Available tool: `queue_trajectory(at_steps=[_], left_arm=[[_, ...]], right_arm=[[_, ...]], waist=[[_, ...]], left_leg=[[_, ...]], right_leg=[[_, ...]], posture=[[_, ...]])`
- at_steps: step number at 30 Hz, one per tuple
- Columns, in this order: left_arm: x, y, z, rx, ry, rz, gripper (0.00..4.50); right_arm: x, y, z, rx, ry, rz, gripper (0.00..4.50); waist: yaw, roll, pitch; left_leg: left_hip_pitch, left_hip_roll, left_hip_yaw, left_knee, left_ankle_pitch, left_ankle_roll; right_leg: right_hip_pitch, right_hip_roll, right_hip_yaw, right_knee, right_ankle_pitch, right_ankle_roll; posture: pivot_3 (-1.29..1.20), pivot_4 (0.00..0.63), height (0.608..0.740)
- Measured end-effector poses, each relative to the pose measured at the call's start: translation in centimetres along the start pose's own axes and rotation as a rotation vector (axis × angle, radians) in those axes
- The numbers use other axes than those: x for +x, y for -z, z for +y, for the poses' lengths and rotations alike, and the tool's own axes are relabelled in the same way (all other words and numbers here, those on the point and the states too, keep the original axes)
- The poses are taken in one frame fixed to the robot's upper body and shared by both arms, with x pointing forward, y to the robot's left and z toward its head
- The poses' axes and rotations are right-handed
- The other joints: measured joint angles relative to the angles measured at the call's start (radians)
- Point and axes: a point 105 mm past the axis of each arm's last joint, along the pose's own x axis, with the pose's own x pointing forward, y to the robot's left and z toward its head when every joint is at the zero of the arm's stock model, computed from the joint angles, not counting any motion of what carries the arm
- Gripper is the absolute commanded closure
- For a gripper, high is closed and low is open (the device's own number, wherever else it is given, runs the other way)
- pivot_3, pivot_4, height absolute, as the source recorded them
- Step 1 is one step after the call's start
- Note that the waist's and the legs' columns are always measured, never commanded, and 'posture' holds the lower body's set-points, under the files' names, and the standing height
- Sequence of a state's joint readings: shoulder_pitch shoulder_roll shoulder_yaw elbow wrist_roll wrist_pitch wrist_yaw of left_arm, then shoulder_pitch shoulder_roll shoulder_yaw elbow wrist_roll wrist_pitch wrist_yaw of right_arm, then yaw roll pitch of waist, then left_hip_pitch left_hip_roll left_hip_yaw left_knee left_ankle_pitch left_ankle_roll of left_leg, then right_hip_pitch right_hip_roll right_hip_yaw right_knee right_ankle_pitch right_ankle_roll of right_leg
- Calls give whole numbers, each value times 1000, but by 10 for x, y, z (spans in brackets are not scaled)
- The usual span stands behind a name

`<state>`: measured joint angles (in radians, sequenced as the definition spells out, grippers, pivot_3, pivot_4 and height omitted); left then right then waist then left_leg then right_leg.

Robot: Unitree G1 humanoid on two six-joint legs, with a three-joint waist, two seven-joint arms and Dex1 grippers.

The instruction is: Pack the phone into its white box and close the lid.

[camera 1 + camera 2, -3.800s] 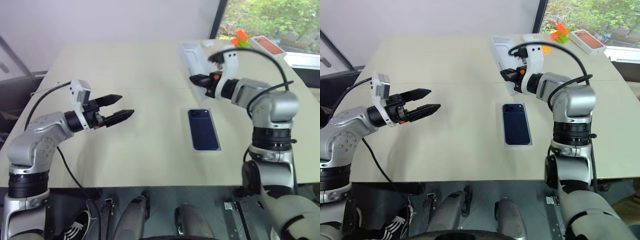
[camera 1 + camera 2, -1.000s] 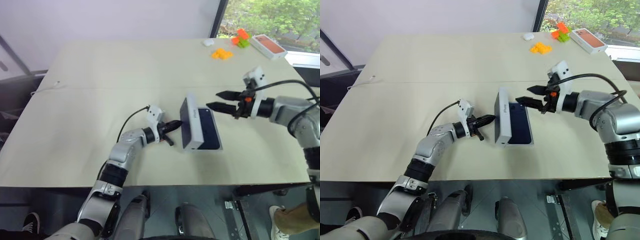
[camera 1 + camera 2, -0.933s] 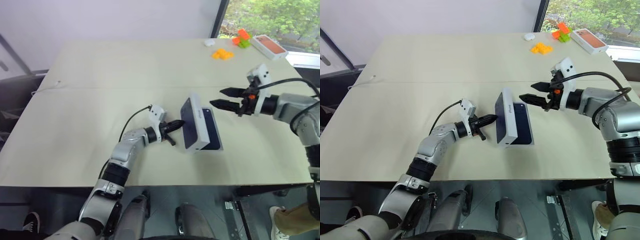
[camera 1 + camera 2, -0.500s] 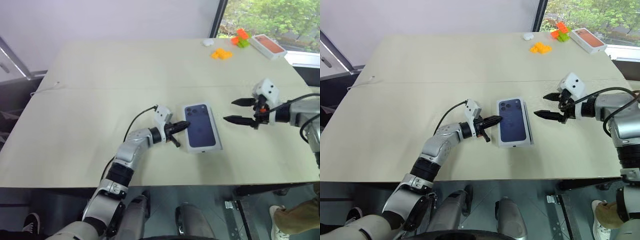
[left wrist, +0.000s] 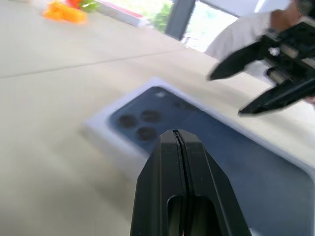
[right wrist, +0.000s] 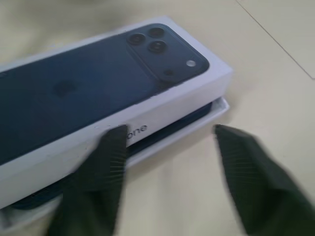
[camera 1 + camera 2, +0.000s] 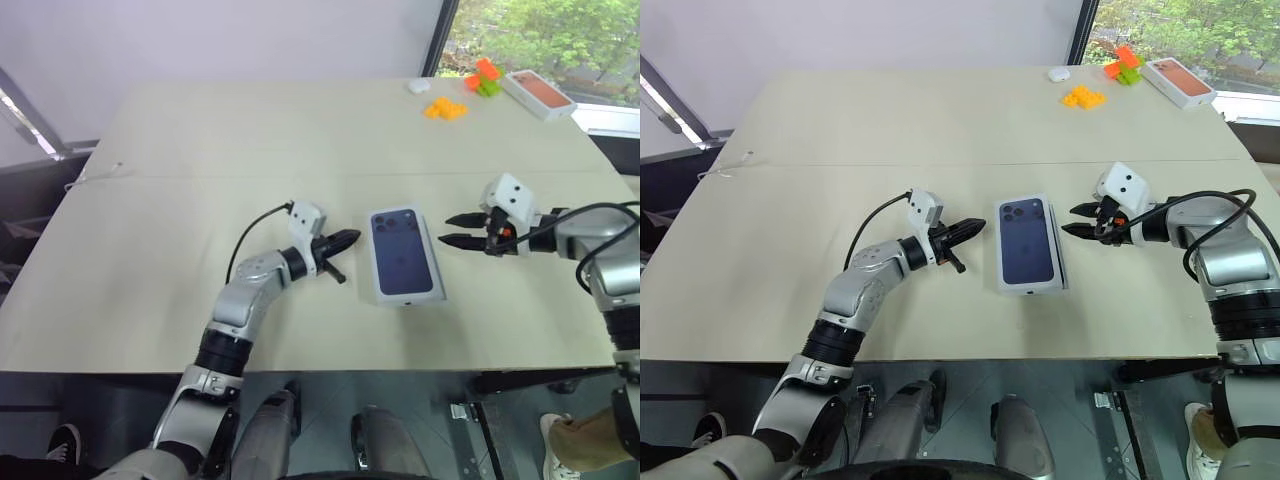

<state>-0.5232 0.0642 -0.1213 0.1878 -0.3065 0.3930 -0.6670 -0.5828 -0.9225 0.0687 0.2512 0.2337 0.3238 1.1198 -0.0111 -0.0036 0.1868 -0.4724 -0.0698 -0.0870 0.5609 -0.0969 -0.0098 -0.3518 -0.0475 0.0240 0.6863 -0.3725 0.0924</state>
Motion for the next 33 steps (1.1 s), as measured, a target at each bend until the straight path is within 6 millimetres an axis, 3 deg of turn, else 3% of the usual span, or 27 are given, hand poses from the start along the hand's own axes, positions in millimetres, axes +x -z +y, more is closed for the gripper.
queue_trajectory(at_steps=[2, 7, 13, 33], left_arm=[[-6, 10, 2, -26, -14, 31, 4500], [-11, 28, 3, -32, -36, 113, 4500], [6, 39, -11, -57, 15, 174, 4500], [24, 38, -22, -89, 90, 221, 4500]], right_arm=[[1, 2, -4, -31, 32, 12, 4439], [7, 17, 3, -123, 38, 76, 4439], [15, 23, 9, -162, 19, 97, 4439], [15, 31, 5, -261, 53, 154, 4439]], waist=[[1, 0, 0], [2, 0, 0], [1, 0, 0], [2, 0, 0]], left_leg=[[1, 0, 0, 0, 0, 0], [3, 0, -1, 0, 0, 0], [12, -1, -1, 0, 0, -1], [12, -1, -2, 0, 0, -1]], right_leg=[[1, 0, 0, 0, 0, 0], [3, 0, 0, 0, 0, 0], [13, -1, 0, -1, 0, 0], [13, -1, 0, -2, 0, 0]], posture=[[0, 150, 740], [0, 150, 740], [0, 150, 740], [0, 150, 740]])
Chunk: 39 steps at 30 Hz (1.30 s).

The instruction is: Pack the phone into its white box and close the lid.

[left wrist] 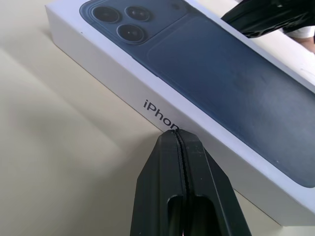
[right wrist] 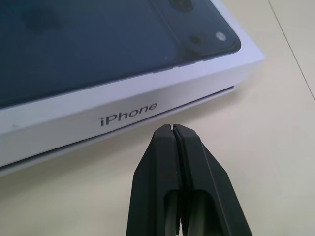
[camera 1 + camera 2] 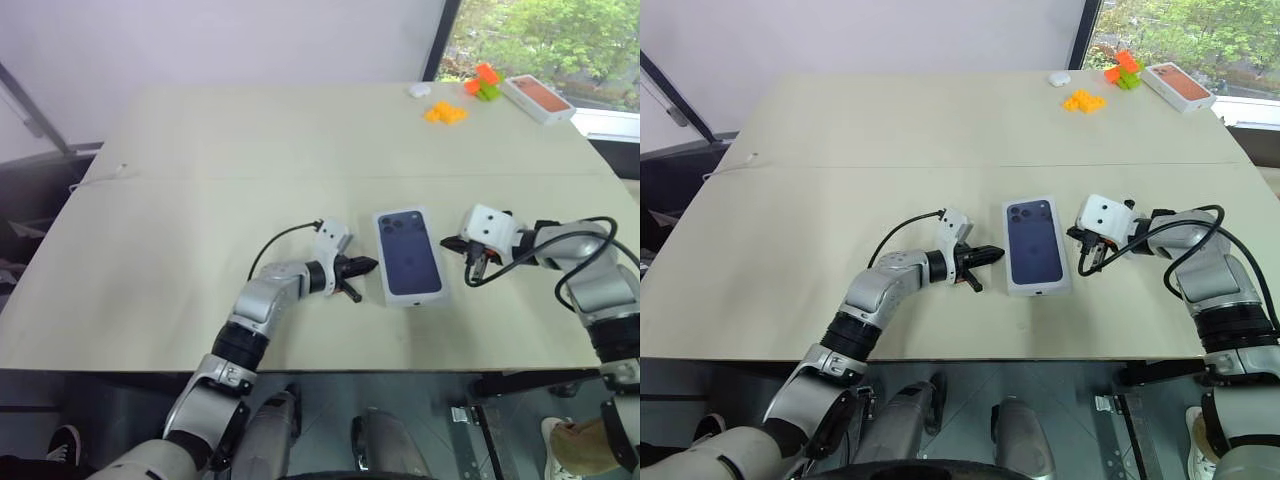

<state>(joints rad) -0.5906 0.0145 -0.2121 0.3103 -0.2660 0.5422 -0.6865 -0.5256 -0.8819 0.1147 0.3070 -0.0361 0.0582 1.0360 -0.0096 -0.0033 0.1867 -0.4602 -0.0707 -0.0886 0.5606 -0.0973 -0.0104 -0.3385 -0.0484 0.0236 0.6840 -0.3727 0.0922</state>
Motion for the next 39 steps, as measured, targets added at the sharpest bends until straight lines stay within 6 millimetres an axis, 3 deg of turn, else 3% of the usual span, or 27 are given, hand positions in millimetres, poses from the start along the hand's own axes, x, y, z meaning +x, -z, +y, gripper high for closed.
queue_trajectory(at_steps=[14, 20, 25, 29, 31, 35, 39], left_arm=[[3, -10, -7, 20, 15, -32, 4500], [0, -35, -13, 19, 36, -115, 4500], [0, -30, -12, 2, 26, -105, 4500], [-2, -30, -9, 0, 8, -107, 4500], [-7, -29, -2, 4, -17, -102, 4500], [-20, -31, 13, 27, -68, -111, 4500], [-30, -30, 18, 34, -92, -114, 4500]], right_arm=[[0, 6, -1, -33, -6, 27, 4439], [3, 7, 1, -47, -16, 36, 4439], [-1, 12, -20, -65, 60, 86, 4439], [-9, -5, -39, -47, 125, 30, 4439], [-8, -25, -46, 52, 161, -95, 4439], [11, -66, -33, 198, 121, -310, 4439], [19, -63, -20, 210, 115, -295, 4439]], waist=[[-1, 0, 0], [-2, 0, 0], [-3, 0, 0], [-3, 0, 0], [-8, 0, 0], [-5, 0, 0], [15, 0, 0]], left_leg=[[0, 0, 0, 0, 0, 0], [0, 0, 0, 0, 0, 0], [0, 0, 1, 0, 0, 0], [0, 0, 0, 0, 0, 0], [0, 1, 0, -1, 0, 0], [1, 1, -1, -1, 0, 0], [0, -1, -1, 0, 0, 0]], right_leg=[[0, 0, 0, 0, 0, 0], [0, 0, 0, 0, 0, 0], [0, 0, 0, 0, 0, 0], [0, 0, 0, 0, 0, 0], [0, 1, 0, 0, 0, 0], [0, 1, 0, 1, 0, 0], [1, 0, 0, -1, 0, 0]], posture=[[0, 150, 740], [0, 150, 740], [0, 150, 740], [0, 150, 740], [0, 150, 740], [0, 150, 740], [0, 150, 740]])
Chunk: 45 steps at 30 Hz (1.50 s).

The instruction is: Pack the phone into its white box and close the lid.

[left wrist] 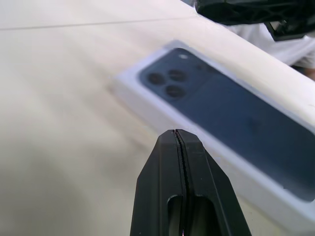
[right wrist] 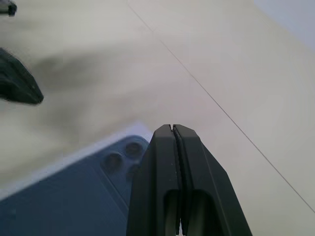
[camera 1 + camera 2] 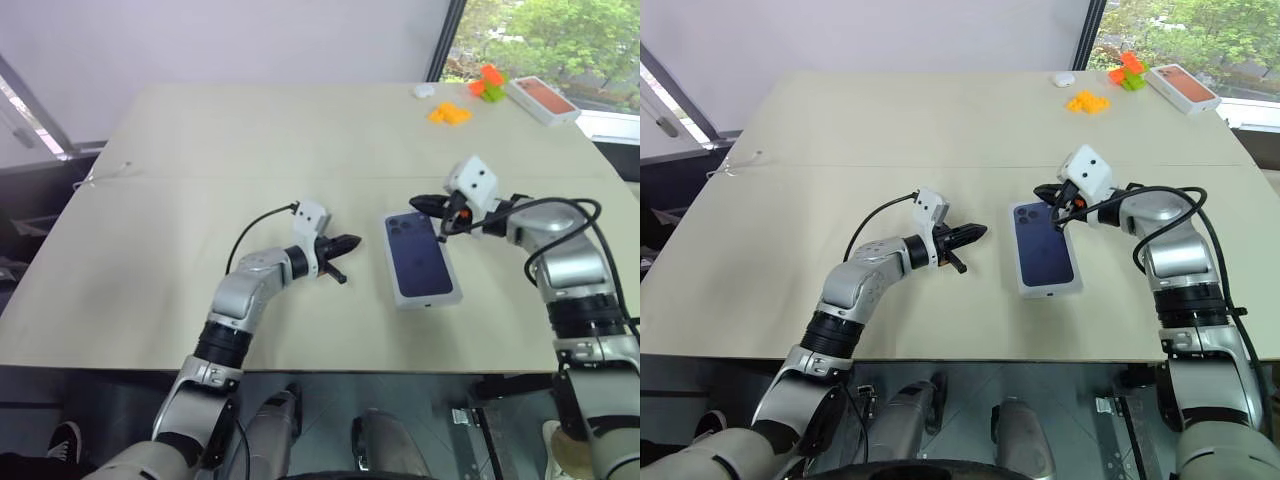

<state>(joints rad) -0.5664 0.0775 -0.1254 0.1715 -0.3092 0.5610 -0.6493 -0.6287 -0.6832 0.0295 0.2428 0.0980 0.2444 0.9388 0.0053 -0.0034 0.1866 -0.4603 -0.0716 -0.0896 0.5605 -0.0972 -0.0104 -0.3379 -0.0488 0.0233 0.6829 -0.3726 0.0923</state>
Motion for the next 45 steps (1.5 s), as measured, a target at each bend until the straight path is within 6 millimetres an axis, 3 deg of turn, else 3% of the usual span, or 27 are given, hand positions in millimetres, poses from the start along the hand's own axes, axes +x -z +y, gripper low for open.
queue_trajectory(at_steps=[4, 7, 16, 21, 25, 27, 31, 34, 39, 42, 45], left_arm=[[-6, 5, 0, -18, -13, 7, 4500], [-6, 4, -4, -23, -13, 2, 4500], [-9, 4, -2, -21, -13, 2, 4500], [-19, -4, 3, 27, -16, -6, 4500], [-29, -10, 13, 65, -47, -18, 4500], [-37, -13, 20, 98, -71, -14, 4500], [-52, -21, 27, 141, -90, -16, 4500], [-75, -30, 39, 162, -137, -29, 4500], [-103, -50, 40, 245, -146, -52, 4500], [-119, -48, 43, 276, -156, -19, 4500], [-148, -43, 52, 289, -203, 28, 4500]], right_arm=[[1, 39, 15, 43, -3, 82, 4439], [-3, 51, 14, 63, 22, 89, 4439], [-6, 50, 15, 30, 9, 86, 4439], [-9, 28, 10, 134, -13, 3, 4439], [-18, 51, 25, -81, -74, 135, 4439], [-20, 51, 26, -116, -79, 136, 4439], [-17, 47, 25, -29, -82, 105, 4439], [-15, 37, 30, 74, -125, 46, 4439], [-18, 5, 27, 137, -181, -62, 4439], [-24, -6, 22, 121, -202, -76, 4439], [-33, -10, 18, 86, -235, -58, 4439]], waist=[[6, 0, 0], [5, 1, 0], [3, 1, -1], [-1, 1, -1], [6, 1, -1], [2, 1, -2], [-9, 1, -2], [-19, 2, -2], [-18, 2, -1], [-18, 2, -1], [-18, 2, -1]], left_leg=[[0, 0, 0, 0, 0, 0], [2, 0, 0, 0, 0, 0], [4, 0, 0, 0, 0, 0], [2, 0, 0, -1, 0, 0], [2, 0, 0, -1, 0, 0], [3, 1, 1, -1, 0, 0], [3, 1, 0, -1, 0, 0], [2, 1, 0, -1, 0, 0], [0, 1, 0, -3, 0, 0], [0, 1, 0, -3, -1, 0], [0, 1, 0, -3, -2, -2]], right_leg=[[0, 0, 0, 0, 0, 0], [2, 0, 0, 1, 0, 0], [4, 0, 0, 1, 0, 0], [1, 0, 0, 1, 0, 0], [1, 0, 0, 0, 0, 0], [2, 0, 0, 0, 0, 0], [2, 0, 1, 0, 0, -1], [1, 0, 1, 0, 0, -1], [-1, 0, 1, 0, 0, -1], [-2, 0, 1, 0, 0, -1], [-3, -1, 2, -1, -1, -2]], posture=[[0, 150, 740], [0, 150, 740], [0, 150, 740], [0, 150, 740], [0, 150, 740], [0, 150, 740], [0, 150, 740], [0, 150, 740], [0, 150, 740], [0, 150, 740], [0, 150, 740]])
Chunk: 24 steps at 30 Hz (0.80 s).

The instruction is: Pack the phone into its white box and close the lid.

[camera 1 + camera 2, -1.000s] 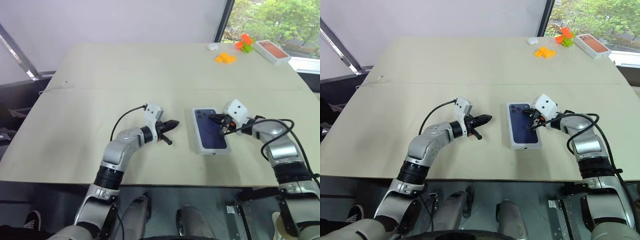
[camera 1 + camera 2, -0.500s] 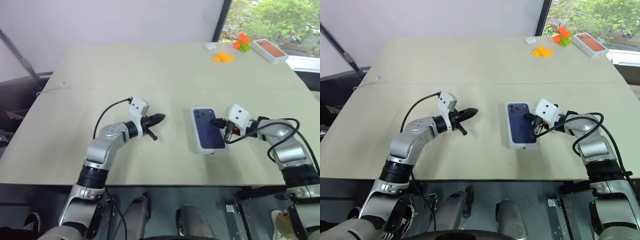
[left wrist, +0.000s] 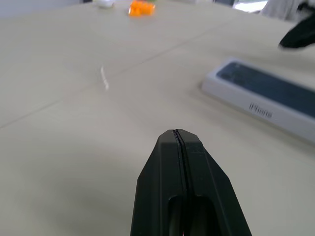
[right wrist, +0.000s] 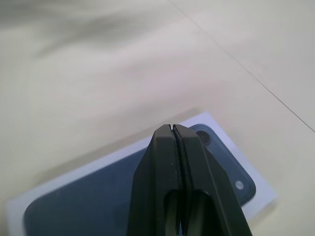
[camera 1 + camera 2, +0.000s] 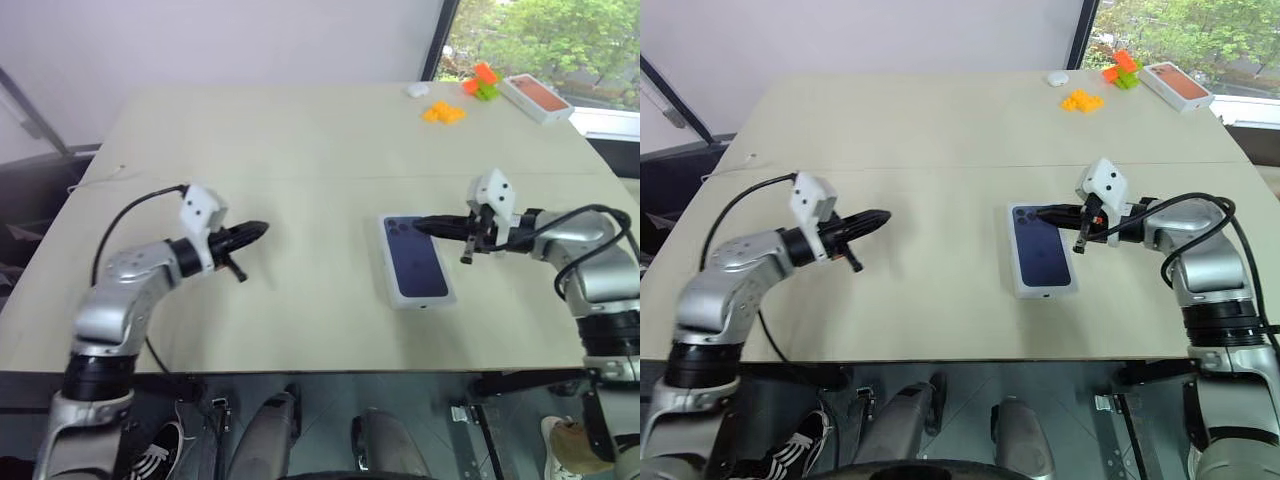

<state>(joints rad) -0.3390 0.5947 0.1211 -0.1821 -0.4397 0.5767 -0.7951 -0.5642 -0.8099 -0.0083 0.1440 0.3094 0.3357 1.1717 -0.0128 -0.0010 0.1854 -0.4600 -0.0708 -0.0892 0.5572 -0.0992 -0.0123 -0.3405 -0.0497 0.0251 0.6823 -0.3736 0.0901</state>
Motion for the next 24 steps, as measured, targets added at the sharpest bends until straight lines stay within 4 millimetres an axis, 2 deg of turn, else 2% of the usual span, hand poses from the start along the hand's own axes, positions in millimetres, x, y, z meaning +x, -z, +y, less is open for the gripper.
queue_trajectory(at_steps=[1, 4, 7, 11, 15, 18, 24], left_arm=[[-8, 2, 4, -1, -16, 5, 4500], [-20, 3, 5, -2, -16, 1, 4500], [-28, 7, -2, 1, 14, 12, 4500], [-41, 14, 1, -12, 1, 40, 4500], [-56, 17, 5, -8, -16, 68, 4500], [-65, 15, 11, -19, -41, 73, 4500], [-66, 15, 15, -69, -71, 82, 4500]], right_arm=[[-2, -2, -2, -13, -1, 3, 4439], [-6, -9, -5, 7, -17, -9, 3551], [-6, -12, -1, 34, -57, -24, 2054], [-10, -9, 1, 18, -69, -15, 42], [-18, -3, 2, -12, -74, 6, 42], [-28, -5, -4, -46, -37, 18, 42], [-24, 0, -1, -39, -32, 22, 42]], waist=[[0, 0, 0], [0, 0, 0], [1, 0, 0], [2, 0, 0], [1, 0, 0], [0, 0, 0], [0, 1, 0]], left_leg=[[0, 0, 0, 0, 0, 0], [0, 0, 0, 0, -1, 0], [-1, 0, 1, -1, -2, 1], [-4, 0, 2, -2, -1, 1], [-5, 0, 3, -3, -1, 1], [-4, 0, 3, -3, -1, 1], [-5, 0, 4, -3, -2, 1]], right_leg=[[-2, 0, 0, 0, -1, -2], [-3, -1, 1, -1, -2, -3], [-4, -2, 1, -2, -2, -4], [-8, -2, 2, -2, -2, -3], [-9, -2, 3, -2, -2, -3], [-10, -2, 3, -2, -2, -4], [-10, -2, 4, -2, -2, -4]], posture=[[0, 150, 740], [0, 150, 740], [0, 150, 740], [0, 150, 740], [0, 150, 740], [0, 150, 740], [0, 150, 740]])
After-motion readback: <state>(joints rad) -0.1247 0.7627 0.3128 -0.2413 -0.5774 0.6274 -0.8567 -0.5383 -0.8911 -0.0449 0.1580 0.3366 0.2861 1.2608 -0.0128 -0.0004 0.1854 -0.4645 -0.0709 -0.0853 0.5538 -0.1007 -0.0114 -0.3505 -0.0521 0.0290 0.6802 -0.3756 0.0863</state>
